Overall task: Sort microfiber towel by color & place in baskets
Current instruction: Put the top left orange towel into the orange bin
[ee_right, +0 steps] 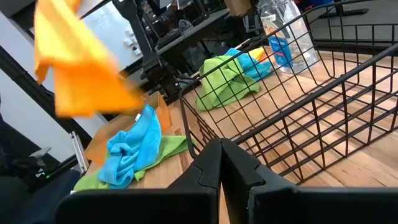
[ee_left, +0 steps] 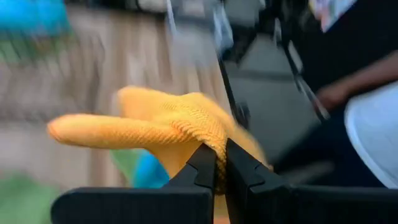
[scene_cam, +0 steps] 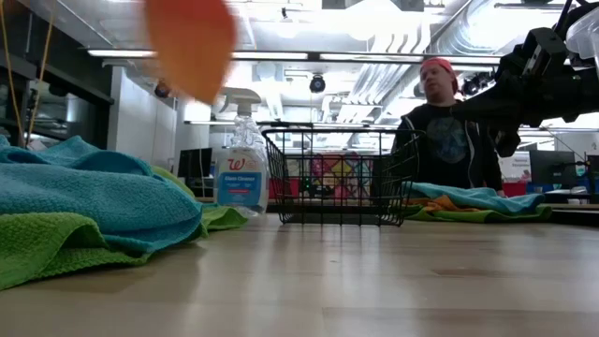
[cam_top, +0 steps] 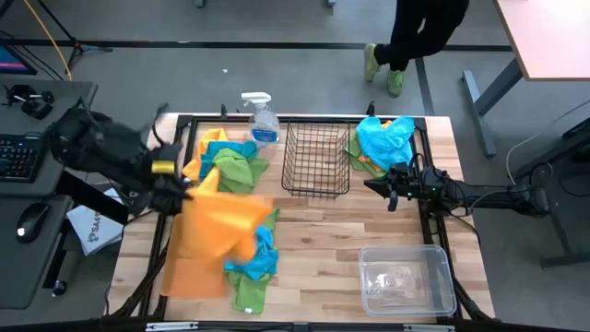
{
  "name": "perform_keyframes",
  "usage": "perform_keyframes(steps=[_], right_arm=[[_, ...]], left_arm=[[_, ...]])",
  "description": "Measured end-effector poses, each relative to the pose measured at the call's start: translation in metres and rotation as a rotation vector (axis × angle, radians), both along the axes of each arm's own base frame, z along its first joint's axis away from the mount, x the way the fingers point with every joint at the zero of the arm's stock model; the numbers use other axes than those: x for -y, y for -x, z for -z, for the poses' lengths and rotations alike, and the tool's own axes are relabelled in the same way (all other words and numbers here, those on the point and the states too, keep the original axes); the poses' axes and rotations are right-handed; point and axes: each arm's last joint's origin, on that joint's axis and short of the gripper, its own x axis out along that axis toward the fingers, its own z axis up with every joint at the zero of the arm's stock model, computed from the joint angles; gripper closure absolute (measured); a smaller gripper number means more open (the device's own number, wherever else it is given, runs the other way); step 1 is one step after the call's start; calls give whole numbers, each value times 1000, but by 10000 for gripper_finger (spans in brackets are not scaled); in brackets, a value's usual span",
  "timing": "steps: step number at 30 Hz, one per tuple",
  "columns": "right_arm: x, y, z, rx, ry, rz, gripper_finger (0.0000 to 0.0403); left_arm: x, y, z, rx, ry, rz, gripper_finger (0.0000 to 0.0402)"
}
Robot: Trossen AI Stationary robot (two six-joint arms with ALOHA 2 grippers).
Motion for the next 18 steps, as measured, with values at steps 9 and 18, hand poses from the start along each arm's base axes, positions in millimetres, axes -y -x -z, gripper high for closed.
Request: perform_keyframes(steps=[9, 18], right_arm=[[0, 0, 0, 0, 0, 0, 402], [0, 0, 0, 0, 0, 0, 402]], left_arm=[[46, -3, 18, -294, 119, 31, 401], [95, 5, 65, -483, 78, -31, 401]])
